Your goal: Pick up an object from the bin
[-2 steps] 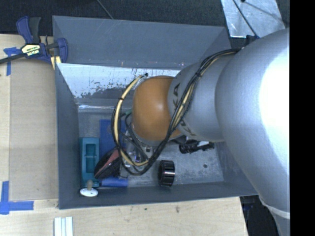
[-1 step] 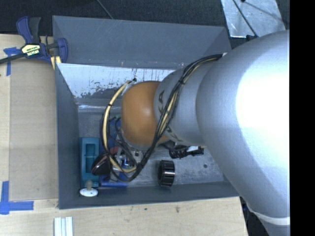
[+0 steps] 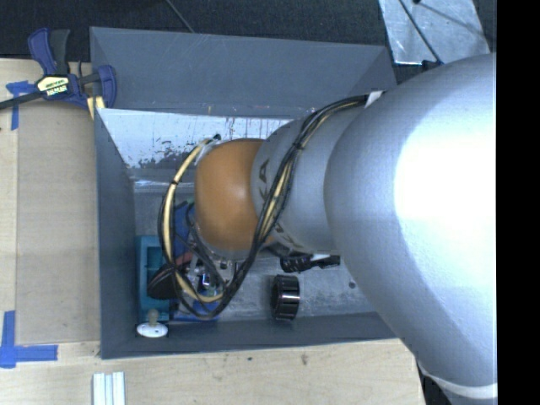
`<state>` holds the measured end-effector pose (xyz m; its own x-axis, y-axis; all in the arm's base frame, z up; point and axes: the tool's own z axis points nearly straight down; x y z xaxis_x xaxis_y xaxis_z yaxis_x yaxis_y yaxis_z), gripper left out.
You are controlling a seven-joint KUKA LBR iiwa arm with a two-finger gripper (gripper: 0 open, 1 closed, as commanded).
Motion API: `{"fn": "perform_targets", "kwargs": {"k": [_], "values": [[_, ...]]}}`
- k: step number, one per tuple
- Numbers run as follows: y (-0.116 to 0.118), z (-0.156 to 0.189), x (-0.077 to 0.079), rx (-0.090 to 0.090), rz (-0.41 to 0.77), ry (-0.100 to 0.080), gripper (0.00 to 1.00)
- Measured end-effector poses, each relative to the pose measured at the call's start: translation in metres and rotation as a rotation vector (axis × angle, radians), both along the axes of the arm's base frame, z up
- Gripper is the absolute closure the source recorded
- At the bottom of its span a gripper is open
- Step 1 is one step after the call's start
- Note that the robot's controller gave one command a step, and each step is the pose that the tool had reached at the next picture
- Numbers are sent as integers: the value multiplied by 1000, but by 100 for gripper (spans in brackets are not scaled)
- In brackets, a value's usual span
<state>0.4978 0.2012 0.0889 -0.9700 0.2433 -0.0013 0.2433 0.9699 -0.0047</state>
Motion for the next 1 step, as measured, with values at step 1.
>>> {"fn": "perform_targets", "kwargs": {"k": [1], "values": [[1, -6, -5, 2, -35, -1, 0]]}}
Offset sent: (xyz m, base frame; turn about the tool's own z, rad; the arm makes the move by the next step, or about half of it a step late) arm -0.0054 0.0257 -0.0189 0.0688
